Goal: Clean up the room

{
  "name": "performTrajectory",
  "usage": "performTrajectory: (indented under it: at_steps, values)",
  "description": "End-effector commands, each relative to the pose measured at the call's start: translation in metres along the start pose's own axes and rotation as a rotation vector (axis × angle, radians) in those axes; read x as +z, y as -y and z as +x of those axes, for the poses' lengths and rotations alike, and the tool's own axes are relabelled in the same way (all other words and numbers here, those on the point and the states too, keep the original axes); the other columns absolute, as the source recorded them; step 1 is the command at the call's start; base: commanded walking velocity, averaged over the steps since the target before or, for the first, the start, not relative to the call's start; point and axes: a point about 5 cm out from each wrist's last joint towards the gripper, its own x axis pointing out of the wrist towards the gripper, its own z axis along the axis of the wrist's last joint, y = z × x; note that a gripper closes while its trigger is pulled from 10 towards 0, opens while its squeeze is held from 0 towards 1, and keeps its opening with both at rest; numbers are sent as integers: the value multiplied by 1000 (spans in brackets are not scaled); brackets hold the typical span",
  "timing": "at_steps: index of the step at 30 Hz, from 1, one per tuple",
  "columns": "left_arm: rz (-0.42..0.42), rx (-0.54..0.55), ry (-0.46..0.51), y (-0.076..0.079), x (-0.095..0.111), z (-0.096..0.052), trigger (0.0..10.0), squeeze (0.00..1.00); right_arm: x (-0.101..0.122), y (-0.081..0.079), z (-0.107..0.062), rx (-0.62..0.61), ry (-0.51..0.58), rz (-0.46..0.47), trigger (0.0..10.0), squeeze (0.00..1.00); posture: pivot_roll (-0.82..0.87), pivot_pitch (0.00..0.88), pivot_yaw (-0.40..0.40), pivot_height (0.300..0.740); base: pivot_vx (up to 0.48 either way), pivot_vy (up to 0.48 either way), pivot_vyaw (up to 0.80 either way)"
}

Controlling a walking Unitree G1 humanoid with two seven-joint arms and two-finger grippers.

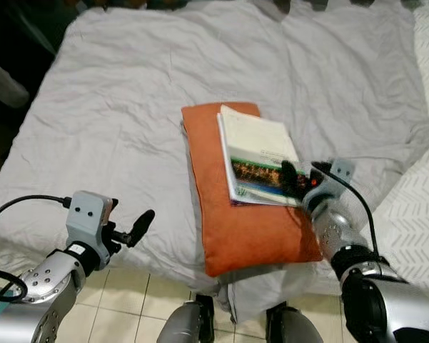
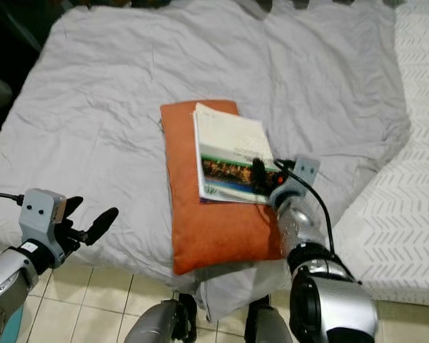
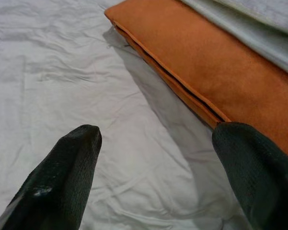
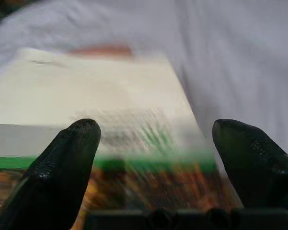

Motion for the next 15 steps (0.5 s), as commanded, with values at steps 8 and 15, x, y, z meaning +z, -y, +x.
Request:
performTrajectory:
  at_steps: [8,15]
  values:
    - [-56,3,-26,12,-13,-1,10000,0,15,-8,1,139,88,39,10000,0,221,398,105,740,0,0,0]
    - [-64,11,-24,12,-16,3,10000,0,-12,28,-15,-13,-37,197,10000,0,217,369,89,740,0,0,0]
